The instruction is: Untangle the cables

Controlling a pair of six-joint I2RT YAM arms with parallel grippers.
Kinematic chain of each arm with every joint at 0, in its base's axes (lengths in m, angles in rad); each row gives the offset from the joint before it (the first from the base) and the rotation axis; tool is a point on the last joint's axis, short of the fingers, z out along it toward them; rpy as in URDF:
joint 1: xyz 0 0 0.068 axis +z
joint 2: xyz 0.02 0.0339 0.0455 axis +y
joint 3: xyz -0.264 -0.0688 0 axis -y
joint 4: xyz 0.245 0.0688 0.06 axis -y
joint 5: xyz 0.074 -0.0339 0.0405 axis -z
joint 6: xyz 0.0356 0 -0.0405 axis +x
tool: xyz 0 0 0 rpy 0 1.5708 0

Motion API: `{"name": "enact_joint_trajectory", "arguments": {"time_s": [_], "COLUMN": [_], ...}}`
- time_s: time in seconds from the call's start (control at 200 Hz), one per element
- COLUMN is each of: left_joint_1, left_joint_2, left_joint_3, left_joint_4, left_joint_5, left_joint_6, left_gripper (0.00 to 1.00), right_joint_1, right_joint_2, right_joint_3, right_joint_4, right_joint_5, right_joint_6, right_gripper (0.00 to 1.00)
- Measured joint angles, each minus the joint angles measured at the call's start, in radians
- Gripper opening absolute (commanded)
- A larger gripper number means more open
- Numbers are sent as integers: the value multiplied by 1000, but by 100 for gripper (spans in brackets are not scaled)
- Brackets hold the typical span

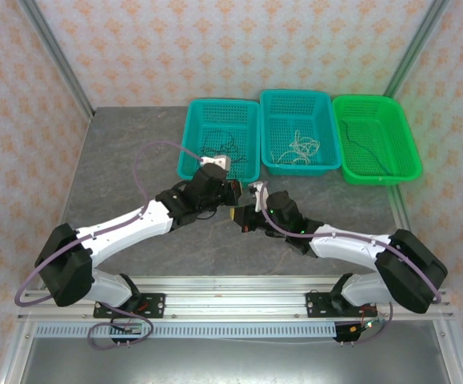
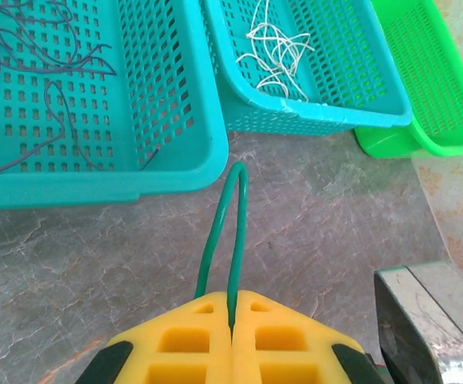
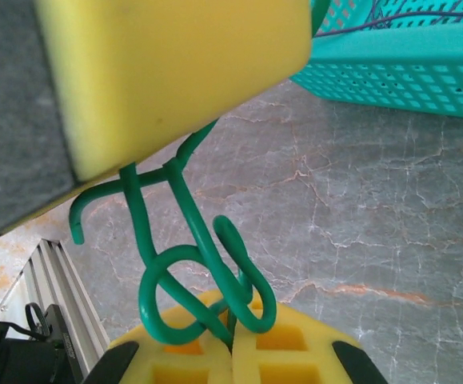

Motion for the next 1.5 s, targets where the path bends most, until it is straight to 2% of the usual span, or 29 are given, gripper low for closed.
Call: {"name": "enact_joint_trajectory", "arguments": {"time_s": [0.045, 0.085, 0.135, 0.205, 0.245, 0.41, 0.49, 0.581, 0.636, 0.711, 0.786, 0.891, 0.956, 1.001, 1.046, 1.116, 1.216, 1.346, 1.501], "left_joint_1": [0, 0, -1, -2, -2, -2, -2, -2, -4, -18, -46, -79, -83, -83, -83, -83, -87, -79, -39], "left_joint_2": [-3, -8, -18, -52, -80, -203, -243, -263, -273, -283, -292, -321, -351, -380, -410, -454, -484, -508, -560], "left_joint_3": [0, 0, -4, -19, -29, -40, -40, -42, -53, -68, -72, -72, -76, -87, -101, -125, -134, -172, -320], "left_joint_4": [-1, -2, -9, -12, -13, -43, -56, -51, -39, -29, -28, -34, -41, -43, -47, -63, -120, -184, -193], "left_joint_5": [-1, 0, 4, 14, 27, 53, 72, 118, 154, 193, 217, 222, 215, 204, 189, 153, 29, -250, -518], "left_joint_6": [1, 4, 5, 26, 50, 127, 159, 181, 195, 217, 245, 276, 291, 294, 297, 299, 288, 234, 218], "left_gripper": [16, 32, 48, 62, 66, 69, 70, 72, 72, 73, 73, 73, 73, 73, 73, 73, 78, 90, 100], "right_joint_1": [0, 0, -5, -27, -52, -243, -400, -623, -768, -905, -986, -1043, -1066, -1081, -1092, -1108, -1115, -1113, -1083], "right_joint_2": [-10, -26, -52, -93, -124, -252, -286, -269, -203, -63, 90, 258, 325, 360, 387, 422, 423, 349, 131], "right_joint_3": [-11, -23, -34, -38, -42, -59, -60, -58, -35, 45, 158, 319, 389, 424, 455, 504, 531, 488, 352], "right_joint_4": [9, 16, 19, 12, 7, -19, -26, -10, 1, 11, 7, -22, -45, -71, -103, -168, -232, -261, -309], "right_joint_5": [12, 29, 58, 84, 95, 118, 111, 82, 53, 16, -2, -10, 0, 8, 14, 13, 1, -16, -7], "right_joint_6": [4, 8, 16, 28, 36, 85, 119, 175, 219, 258, 282, 313, 347, 378, 401, 422, 434, 426, 319], "right_gripper": [0, 0, 0, 0, 0, 0, 0, 0, 0, 0, 0, 0, 10, 31, 45, 57, 64, 65, 65]}}
